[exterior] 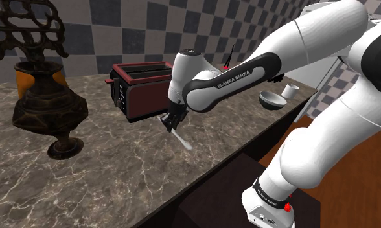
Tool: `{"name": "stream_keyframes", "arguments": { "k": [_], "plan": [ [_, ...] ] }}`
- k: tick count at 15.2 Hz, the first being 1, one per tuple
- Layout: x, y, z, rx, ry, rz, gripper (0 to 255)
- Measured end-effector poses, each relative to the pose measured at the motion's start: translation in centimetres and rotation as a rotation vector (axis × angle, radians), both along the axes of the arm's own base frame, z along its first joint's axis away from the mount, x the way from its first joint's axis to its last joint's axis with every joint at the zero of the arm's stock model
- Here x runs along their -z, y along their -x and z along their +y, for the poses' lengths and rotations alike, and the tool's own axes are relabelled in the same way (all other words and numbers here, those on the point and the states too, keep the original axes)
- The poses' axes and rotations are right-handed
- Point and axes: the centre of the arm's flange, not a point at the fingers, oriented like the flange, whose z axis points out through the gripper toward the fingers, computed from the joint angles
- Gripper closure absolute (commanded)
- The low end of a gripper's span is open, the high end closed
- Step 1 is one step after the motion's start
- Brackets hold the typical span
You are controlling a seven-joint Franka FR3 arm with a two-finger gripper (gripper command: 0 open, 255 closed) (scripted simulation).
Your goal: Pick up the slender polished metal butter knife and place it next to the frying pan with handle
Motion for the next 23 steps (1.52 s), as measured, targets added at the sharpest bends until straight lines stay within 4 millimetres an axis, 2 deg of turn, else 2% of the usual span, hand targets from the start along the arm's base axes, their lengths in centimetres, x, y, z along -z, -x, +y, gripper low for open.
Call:
{"name": "stream_keyframes", "arguments": {
  "k": [16, 18, 23],
  "plan": [
    [-8.5, 0.2, 0.0, 0.0, 0.0, 0.001, 255],
    [-8.8, 0.3, -1.5, 0.001, 0.001, 0.001, 255],
    [-8.8, 0.9, -8.3, 0.003, 0.0, 0.002, 255]
  ]
}}
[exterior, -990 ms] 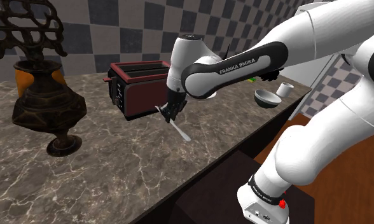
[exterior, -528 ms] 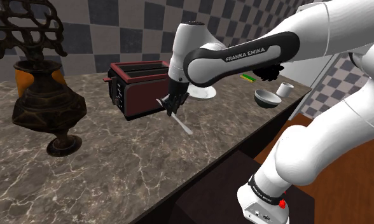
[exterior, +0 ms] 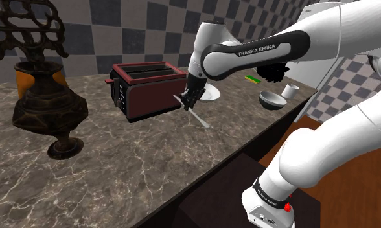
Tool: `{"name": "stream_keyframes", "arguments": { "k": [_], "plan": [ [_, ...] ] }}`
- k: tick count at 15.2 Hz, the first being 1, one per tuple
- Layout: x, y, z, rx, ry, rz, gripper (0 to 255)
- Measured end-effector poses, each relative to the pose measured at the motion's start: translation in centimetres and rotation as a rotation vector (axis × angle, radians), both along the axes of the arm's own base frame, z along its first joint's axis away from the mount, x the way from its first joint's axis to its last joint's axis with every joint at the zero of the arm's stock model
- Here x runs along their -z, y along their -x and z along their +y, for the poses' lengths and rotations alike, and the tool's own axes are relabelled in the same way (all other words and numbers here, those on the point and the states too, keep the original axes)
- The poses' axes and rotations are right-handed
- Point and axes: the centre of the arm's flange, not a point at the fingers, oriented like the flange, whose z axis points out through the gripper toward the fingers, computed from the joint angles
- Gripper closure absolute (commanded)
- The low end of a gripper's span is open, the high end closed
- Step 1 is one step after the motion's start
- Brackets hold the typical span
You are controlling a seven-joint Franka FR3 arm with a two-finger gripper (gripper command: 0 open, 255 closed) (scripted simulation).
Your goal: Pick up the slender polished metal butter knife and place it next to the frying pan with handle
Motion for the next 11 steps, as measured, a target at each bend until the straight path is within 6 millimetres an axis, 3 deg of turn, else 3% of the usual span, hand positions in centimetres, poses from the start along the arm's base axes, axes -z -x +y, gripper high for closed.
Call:
{"name": "stream_keyframes", "arguments": {
  "k": [11],
  "plan": [
    [-0.1, 1.7, -14.1, 0.0, -0.001, 0.0, 255]
  ]
}}
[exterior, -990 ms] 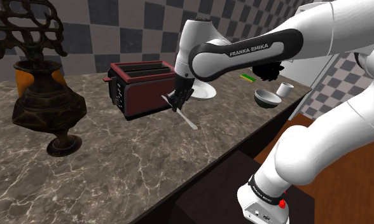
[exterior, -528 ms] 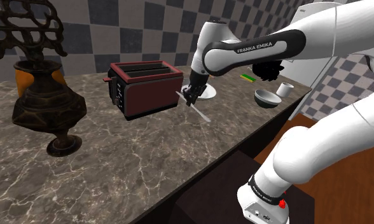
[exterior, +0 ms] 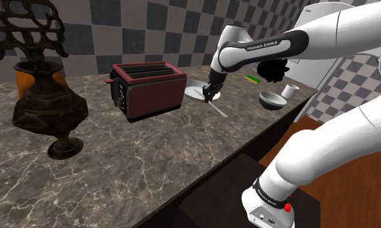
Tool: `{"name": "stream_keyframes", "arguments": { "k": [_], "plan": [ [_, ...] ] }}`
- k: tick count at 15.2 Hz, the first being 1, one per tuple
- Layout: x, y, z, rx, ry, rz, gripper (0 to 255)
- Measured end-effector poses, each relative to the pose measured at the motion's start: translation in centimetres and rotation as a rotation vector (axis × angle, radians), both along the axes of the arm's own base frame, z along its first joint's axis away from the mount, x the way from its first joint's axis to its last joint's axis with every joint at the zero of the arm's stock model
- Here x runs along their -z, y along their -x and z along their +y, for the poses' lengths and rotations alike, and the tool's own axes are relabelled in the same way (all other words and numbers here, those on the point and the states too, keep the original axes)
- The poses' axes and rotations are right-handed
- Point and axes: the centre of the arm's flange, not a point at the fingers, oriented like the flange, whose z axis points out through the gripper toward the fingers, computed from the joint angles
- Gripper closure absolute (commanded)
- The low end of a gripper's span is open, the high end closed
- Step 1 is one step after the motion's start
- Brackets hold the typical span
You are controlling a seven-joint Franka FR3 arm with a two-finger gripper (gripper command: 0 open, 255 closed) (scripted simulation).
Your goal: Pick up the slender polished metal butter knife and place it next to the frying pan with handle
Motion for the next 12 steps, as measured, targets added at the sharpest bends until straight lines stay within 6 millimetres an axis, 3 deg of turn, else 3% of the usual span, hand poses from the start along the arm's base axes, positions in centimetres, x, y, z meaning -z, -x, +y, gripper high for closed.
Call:
{"name": "stream_keyframes", "arguments": {
  "k": [12],
  "plan": [
    [0.1, 1.6, -15.7, 0.0, 0.0, 0.0, 255]
  ]
}}
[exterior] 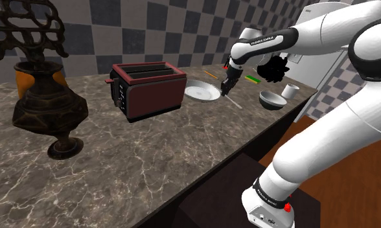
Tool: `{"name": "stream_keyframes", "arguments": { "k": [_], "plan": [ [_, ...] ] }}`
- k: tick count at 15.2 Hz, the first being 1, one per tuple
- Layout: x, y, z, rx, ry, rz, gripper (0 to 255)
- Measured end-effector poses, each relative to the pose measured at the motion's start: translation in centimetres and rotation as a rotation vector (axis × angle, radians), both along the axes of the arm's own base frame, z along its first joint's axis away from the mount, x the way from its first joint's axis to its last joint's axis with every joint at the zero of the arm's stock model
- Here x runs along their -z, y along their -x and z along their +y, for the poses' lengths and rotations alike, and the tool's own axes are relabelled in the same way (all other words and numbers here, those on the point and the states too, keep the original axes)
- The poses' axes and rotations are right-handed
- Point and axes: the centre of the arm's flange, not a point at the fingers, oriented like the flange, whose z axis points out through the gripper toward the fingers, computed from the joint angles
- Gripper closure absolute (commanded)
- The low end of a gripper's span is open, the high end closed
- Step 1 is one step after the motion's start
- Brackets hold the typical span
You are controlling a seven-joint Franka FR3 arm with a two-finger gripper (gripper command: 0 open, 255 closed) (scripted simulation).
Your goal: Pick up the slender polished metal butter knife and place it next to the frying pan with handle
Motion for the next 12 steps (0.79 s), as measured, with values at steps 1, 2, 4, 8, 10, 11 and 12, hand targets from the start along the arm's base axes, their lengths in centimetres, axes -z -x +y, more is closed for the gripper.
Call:
{"name": "stream_keyframes", "arguments": {
  "k": [1, 2, 4, 8, 10, 11, 12],
  "plan": [
    [-0.2, 0.3, -1.1, 0.0, 0.0, 0.0, 255],
    [-0.2, 0.5, -2.5, 0.0, 0.0, -0.001, 255],
    [0.2, 0.9, -5.0, 0.0, 0.0, 0.0, 255],
    [-0.2, 1.3, -10.5, 0.0, 0.0, -0.001, 255],
    [-0.3, 1.4, -12.8, 0.0, 0.0, 0.0, 255],
    [-0.4, 1.6, -14.2, 0.001, 0.0, 0.0, 255],
    [-0.3, 1.8, -15.6, 0.0, 0.0, 0.0, 255]
  ]
}}
